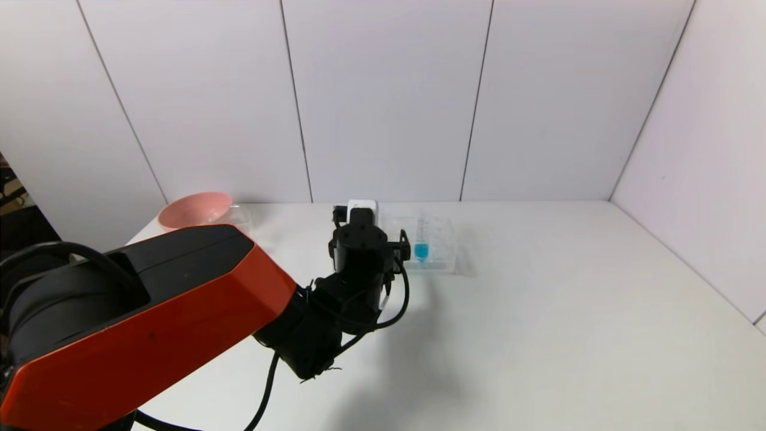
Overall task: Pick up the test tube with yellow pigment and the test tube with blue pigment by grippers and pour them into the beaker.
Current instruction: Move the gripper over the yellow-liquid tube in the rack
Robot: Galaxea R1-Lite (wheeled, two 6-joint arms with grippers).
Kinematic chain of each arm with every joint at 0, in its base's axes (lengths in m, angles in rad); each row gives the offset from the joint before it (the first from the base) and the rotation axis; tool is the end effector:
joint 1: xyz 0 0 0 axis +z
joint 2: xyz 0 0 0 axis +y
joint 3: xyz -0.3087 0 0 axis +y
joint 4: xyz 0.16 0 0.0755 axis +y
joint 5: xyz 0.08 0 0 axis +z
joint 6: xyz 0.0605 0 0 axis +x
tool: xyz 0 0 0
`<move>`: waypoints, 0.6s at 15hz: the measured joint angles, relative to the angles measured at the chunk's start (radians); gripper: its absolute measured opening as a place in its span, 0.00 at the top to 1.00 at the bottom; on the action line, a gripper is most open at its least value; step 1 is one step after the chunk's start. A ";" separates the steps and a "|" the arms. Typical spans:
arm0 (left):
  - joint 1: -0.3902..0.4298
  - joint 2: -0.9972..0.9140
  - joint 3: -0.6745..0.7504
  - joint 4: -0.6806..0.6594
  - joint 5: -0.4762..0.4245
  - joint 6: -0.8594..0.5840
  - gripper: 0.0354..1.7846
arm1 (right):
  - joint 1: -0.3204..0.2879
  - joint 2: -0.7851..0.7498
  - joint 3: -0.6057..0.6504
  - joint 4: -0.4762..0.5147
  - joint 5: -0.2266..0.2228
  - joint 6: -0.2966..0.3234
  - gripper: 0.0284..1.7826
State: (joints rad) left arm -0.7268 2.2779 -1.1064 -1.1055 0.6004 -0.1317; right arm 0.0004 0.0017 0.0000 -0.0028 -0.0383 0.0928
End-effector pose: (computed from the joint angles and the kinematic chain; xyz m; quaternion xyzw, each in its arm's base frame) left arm 0.3679 -0.2814 0.1081 -0.0454 0.0301 -0.0613 0.9966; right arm -0.0081 -0.0023 0.0759 0.0464 -0.0014 -0.0189 0.9987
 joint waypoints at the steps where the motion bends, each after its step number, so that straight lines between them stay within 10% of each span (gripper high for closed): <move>1: 0.003 0.013 -0.017 0.006 -0.002 0.000 0.00 | 0.000 0.000 0.000 0.000 0.000 0.000 0.04; 9: 0.016 0.066 -0.090 0.026 -0.004 -0.001 0.01 | 0.000 0.000 0.000 0.000 0.000 0.000 0.04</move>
State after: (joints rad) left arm -0.7104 2.3434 -1.1964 -1.0796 0.5960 -0.1332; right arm 0.0009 0.0017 0.0000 -0.0028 -0.0383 0.0932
